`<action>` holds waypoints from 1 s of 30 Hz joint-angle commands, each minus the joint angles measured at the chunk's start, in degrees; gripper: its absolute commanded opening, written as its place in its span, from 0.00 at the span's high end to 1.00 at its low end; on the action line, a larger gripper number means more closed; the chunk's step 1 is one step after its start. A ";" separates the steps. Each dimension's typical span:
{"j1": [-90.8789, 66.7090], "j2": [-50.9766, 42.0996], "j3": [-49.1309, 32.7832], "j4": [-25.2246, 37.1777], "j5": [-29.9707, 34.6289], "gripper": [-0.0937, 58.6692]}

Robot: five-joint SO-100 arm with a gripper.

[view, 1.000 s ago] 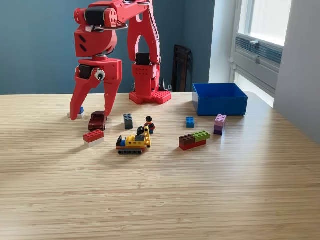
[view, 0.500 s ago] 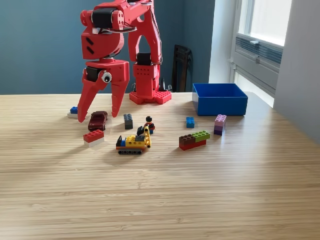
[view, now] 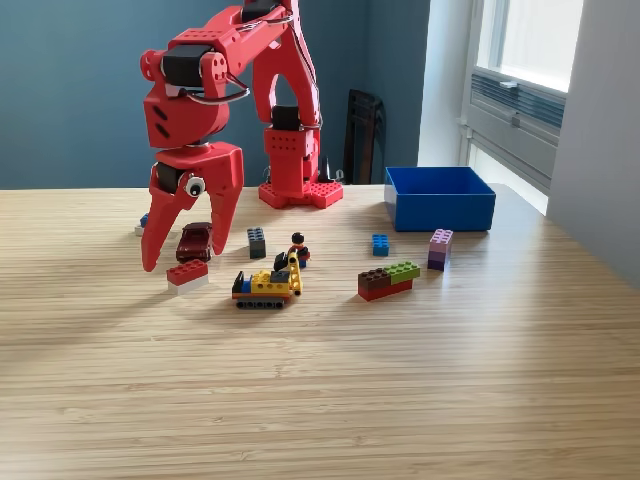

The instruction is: Grasp a lego block and put it in the bin.

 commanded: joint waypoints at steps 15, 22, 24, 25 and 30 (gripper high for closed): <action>0.70 -8.00 -12.66 3.96 0.09 0.47; 1.23 -9.84 -15.21 5.71 1.14 0.58; 1.32 -9.84 -15.21 5.71 1.49 0.63; 1.32 -9.84 -15.21 5.71 1.58 0.66; 1.67 -9.84 -15.21 5.63 2.02 0.89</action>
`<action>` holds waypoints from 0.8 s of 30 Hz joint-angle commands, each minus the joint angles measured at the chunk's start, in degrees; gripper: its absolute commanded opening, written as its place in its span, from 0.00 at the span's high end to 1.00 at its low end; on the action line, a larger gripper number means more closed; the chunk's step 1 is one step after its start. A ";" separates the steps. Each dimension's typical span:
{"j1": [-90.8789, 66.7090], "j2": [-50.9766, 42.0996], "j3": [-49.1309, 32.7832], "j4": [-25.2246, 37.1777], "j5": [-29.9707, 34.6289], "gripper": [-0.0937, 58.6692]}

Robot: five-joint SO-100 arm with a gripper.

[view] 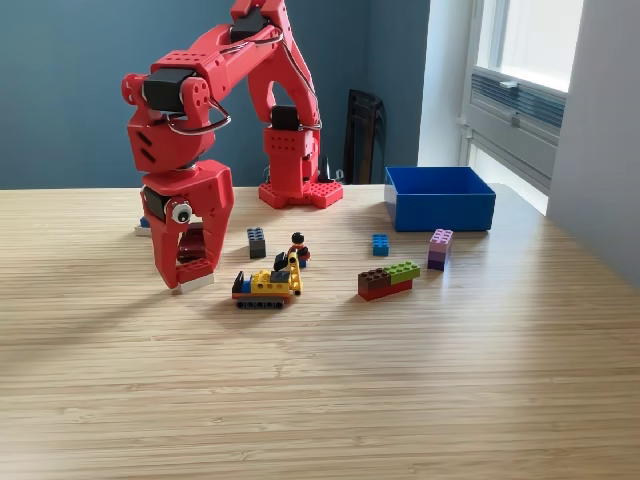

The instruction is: Grasp a lego block and put it in the bin.

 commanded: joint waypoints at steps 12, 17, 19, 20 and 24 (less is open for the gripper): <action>0.97 1.85 -4.92 2.64 -1.49 1.00; -0.62 2.20 -6.15 6.59 -3.96 1.00; -1.49 2.29 -7.38 9.14 -5.10 1.00; -1.93 2.29 -7.91 10.55 -5.71 1.00; -3.69 4.04 -11.69 16.26 -6.68 1.00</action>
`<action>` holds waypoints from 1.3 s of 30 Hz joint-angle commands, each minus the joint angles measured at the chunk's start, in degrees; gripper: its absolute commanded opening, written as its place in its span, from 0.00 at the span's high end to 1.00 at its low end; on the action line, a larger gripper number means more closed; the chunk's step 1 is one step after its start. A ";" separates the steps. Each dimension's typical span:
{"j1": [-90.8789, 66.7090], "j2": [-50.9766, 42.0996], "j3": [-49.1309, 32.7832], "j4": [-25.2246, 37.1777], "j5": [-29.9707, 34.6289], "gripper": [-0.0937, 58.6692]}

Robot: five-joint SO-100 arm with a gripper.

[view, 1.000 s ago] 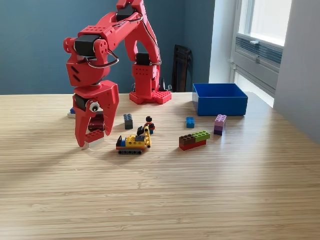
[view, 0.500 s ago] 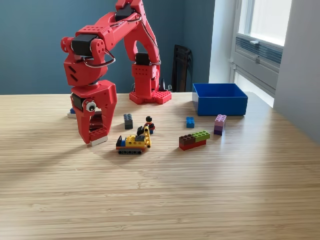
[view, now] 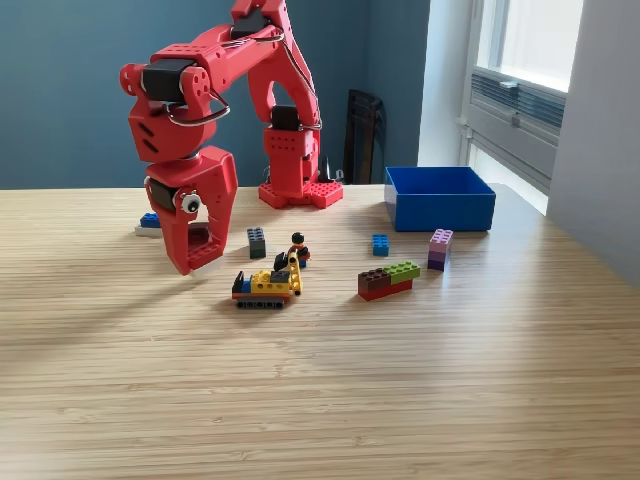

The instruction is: Grasp a lego block and put it in the bin.

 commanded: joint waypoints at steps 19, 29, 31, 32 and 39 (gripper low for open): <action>-31.29 36.83 4.92 9.32 2.46 1.00; -53.17 36.83 6.06 10.63 5.80 1.00; -58.10 36.74 7.12 10.63 6.59 1.00; -60.47 36.74 7.56 10.63 6.77 1.00; -74.53 36.74 10.20 10.46 3.78 1.00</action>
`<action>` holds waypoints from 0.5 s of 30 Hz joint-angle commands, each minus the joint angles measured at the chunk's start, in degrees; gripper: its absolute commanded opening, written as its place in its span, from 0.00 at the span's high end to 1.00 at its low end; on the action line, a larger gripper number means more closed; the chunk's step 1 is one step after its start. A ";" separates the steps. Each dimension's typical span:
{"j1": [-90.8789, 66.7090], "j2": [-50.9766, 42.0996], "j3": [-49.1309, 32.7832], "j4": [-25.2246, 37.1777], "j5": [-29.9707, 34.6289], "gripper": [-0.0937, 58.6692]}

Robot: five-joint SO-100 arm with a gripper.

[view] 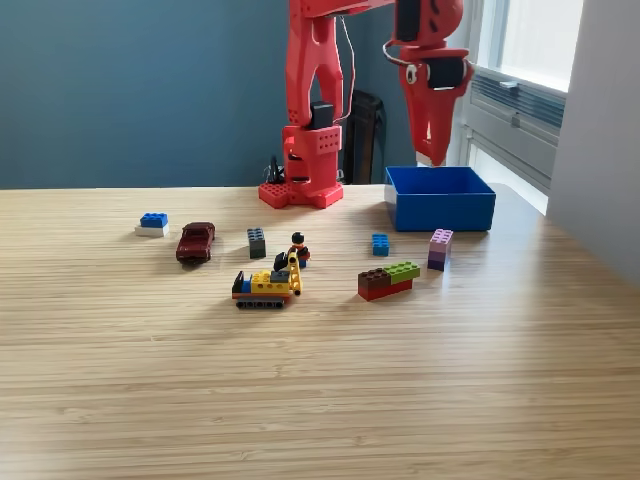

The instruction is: Grasp a lego block and put it in the bin.

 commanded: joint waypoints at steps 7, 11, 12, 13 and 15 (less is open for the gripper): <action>-22.24 5.27 3.87 0.70 -5.80 1.00; -26.81 5.19 5.54 0.53 -8.17 1.00; -27.33 5.19 5.62 0.53 -8.61 1.00; -27.60 5.19 5.71 0.53 -9.05 1.00; -27.77 5.19 5.80 0.53 -9.93 1.00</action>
